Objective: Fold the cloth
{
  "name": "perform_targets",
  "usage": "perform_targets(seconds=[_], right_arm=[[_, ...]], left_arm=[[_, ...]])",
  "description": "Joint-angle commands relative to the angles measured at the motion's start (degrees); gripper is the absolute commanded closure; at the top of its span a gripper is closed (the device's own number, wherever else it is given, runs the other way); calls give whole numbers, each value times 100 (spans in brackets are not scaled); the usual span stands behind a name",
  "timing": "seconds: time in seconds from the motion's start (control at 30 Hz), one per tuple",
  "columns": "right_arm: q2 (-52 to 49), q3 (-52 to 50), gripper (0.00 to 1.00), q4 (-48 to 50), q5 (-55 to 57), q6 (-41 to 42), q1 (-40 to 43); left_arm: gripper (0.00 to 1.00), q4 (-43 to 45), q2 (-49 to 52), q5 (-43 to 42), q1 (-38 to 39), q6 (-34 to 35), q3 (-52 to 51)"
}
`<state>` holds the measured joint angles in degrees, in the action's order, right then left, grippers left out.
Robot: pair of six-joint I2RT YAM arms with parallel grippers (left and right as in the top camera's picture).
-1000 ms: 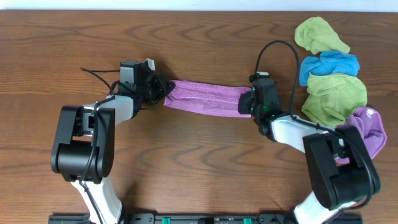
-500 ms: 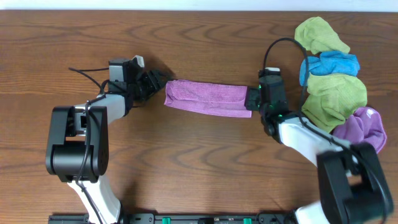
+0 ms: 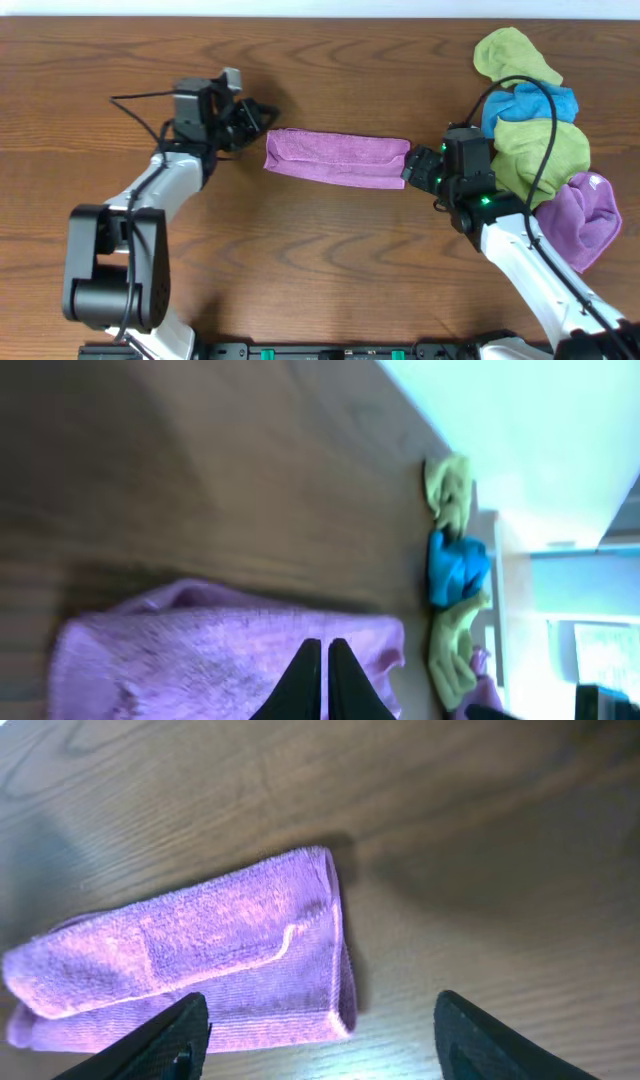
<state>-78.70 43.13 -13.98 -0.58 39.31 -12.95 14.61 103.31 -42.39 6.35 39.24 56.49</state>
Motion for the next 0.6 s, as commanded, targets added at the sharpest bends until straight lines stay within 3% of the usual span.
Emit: perform_targets(seconds=[0.0, 0.3, 0.57], right_arm=[[-319, 11, 25, 48, -507, 737, 66], [-1274, 11, 20, 686, -1257, 1043, 105], [-1285, 11, 20, 693, -1010, 1191, 136]], left_arm=[[94, -103, 337, 289, 208, 31, 90], [94, -1266, 619, 1298, 490, -769, 450], [94, -1458, 890, 1906, 885, -944, 455]])
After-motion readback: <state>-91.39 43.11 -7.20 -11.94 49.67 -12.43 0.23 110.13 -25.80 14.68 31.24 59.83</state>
